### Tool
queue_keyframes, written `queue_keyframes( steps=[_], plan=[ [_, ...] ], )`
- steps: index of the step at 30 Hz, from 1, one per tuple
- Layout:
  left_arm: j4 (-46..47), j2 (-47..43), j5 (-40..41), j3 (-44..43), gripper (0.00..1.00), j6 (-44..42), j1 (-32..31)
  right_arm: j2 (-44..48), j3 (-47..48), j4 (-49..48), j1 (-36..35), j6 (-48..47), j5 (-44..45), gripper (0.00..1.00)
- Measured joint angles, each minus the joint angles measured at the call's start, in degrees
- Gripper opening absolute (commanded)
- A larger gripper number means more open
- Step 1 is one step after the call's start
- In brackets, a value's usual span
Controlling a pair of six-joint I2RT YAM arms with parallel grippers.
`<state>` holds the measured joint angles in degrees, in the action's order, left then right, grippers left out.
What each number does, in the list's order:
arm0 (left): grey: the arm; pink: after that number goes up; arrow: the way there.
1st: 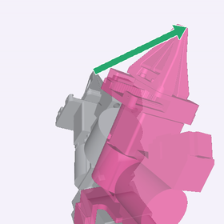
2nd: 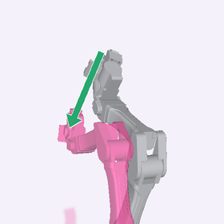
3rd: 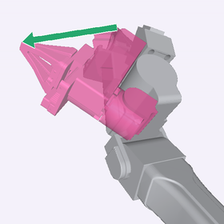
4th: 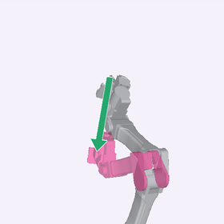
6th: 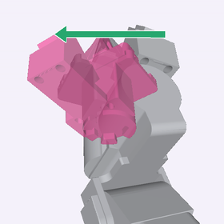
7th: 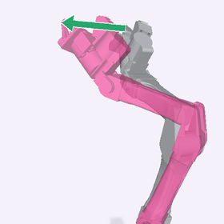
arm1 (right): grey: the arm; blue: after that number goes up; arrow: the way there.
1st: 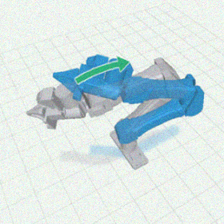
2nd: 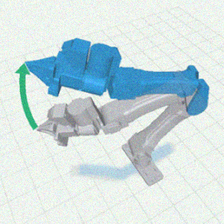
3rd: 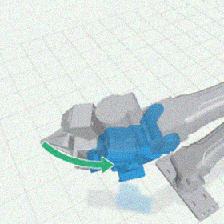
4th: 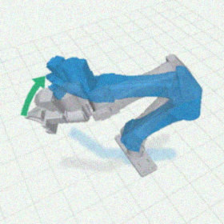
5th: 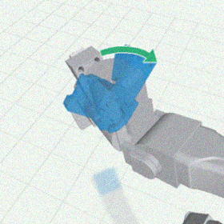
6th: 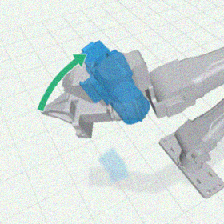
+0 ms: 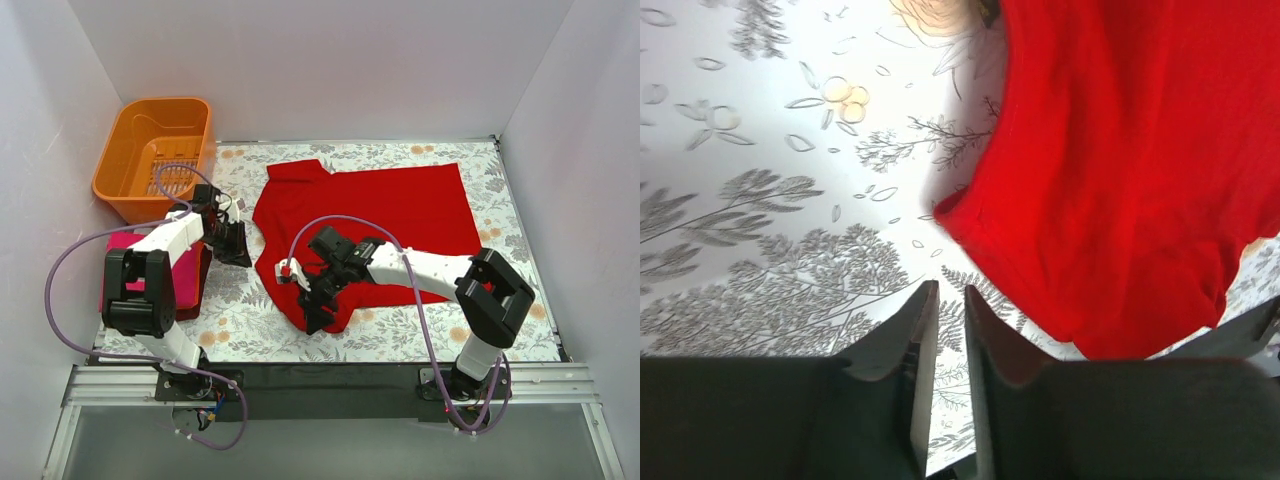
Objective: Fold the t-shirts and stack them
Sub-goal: Flatten the tshirt out
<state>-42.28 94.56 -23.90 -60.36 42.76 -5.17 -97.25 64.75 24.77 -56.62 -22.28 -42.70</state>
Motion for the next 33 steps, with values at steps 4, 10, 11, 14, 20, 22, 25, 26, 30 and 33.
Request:
queue_keyframes(
  steps=[4, 10, 11, 14, 20, 22, 25, 26, 30, 33],
  plan=[
    [0.9, -3.4, 0.3, 0.3, 0.21, -0.4, 1.0, 0.4, 1.2, 0.8, 2.2, 0.1, -3.1, 0.55],
    [4.1, -7.3, -3.0, 0.4, 0.19, -0.8, -3.3, 5.6, -0.2, 6.2, 12.9, -3.5, 0.8, 0.36],
    [4.9, -7.1, -3.2, 0.6, 0.19, -0.6, -5.0, 7.0, -1.0, 6.8, 14.5, -3.8, 2.1, 0.36],
    [6.5, -5.2, -3.4, 1.0, 0.17, 0.2, -9.0, 10.6, -4.2, 9.4, 19.0, -5.5, 7.3, 0.35],
    [7.5, 3.9, 1.7, 0.4, 0.11, 1.3, -9.5, 11.3, -7.6, 12.7, 25.1, -8.2, 17.0, 0.35],
    [7.3, 6.4, 5.0, 0.1, 0.11, 1.4, -9.1, 11.2, -8.3, 12.9, 26.7, -8.8, 19.7, 0.36],
    [6.7, 7.7, 8.2, -2.3, 0.11, 0.7, -8.1, 9.6, -8.5, 12.8, 28.9, -9.8, 23.7, 0.37],
    [6.6, 8.6, 8.8, -3.5, 0.11, 0.5, -7.5, 9.0, -8.5, 12.6, 29.3, -9.9, 24.3, 0.37],
    [5.5, 15.2, 9.6, -12.3, 0.21, -0.4, -3.1, 4.6, -7.9, 11.6, 30.3, -10.5, 27.4, 0.39],
    [5.0, 17.8, 6.8, -16.7, 0.25, -2.0, -0.8, 3.7, -4.9, 11.7, 30.3, -11.0, 25.2, 0.41]
  ],
)
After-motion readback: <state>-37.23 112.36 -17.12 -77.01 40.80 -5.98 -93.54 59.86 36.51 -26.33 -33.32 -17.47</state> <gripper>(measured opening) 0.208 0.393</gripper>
